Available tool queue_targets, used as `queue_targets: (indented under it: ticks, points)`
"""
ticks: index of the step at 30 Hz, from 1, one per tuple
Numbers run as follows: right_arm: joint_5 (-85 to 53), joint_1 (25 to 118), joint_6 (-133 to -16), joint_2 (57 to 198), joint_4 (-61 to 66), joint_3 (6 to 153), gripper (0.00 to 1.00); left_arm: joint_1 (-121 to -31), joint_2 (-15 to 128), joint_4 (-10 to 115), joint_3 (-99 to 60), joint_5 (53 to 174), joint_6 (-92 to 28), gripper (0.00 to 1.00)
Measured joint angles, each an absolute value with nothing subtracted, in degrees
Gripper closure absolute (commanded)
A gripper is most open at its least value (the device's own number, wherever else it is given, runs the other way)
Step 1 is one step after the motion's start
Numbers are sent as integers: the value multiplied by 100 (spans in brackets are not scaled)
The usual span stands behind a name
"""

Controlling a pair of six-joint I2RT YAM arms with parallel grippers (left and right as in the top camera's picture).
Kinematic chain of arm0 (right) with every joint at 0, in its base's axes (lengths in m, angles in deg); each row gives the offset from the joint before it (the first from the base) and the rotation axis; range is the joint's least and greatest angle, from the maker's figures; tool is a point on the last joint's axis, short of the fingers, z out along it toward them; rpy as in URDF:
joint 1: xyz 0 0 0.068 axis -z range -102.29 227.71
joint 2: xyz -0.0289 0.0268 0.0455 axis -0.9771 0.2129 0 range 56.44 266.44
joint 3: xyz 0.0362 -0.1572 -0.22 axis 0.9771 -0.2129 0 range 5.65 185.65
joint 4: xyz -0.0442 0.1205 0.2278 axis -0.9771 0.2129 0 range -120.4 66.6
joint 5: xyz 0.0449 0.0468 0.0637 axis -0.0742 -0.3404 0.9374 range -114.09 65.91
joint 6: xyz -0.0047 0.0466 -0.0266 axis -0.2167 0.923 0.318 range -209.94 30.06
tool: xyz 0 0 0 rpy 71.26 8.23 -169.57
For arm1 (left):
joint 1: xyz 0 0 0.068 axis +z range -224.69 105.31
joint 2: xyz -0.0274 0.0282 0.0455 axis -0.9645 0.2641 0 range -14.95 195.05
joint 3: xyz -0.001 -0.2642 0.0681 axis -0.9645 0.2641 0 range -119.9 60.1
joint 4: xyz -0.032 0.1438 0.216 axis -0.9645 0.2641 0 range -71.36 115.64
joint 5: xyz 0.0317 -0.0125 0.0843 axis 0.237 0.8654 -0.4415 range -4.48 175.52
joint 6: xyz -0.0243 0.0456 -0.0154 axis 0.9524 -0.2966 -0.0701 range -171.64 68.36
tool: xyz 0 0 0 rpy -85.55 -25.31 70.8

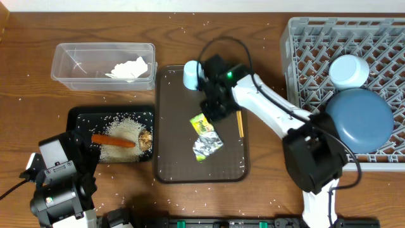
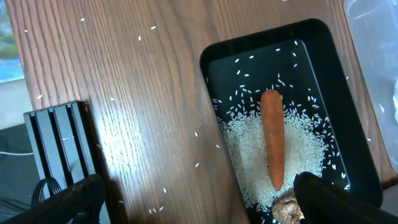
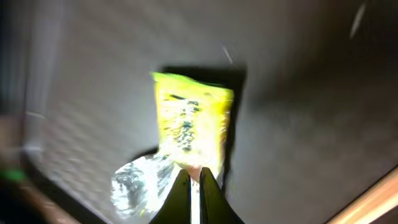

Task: Sort waste into correct bins and load items into the dishwasher rack
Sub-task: 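Grasp the yellow Pandan wrapper and foil together with the right gripper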

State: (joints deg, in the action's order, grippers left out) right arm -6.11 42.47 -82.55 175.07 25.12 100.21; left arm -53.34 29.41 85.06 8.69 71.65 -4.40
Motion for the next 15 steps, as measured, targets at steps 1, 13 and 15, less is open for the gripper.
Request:
queue_targets:
  ticks: [1, 13, 15]
  points:
    - [-550, 4247, -8239, 17433, 2493, 10168, 99, -5334, 2941, 8506, 869, 7165, -438, 2]
    - [-406, 4242, -7949, 17070, 2556, 11051, 47, -5334, 2941, 8506, 869, 7165, -438, 2]
    - [-522, 4216, -7920, 17072, 2777, 10937, 46, -5334, 2941, 8506, 869, 7165, -438, 2]
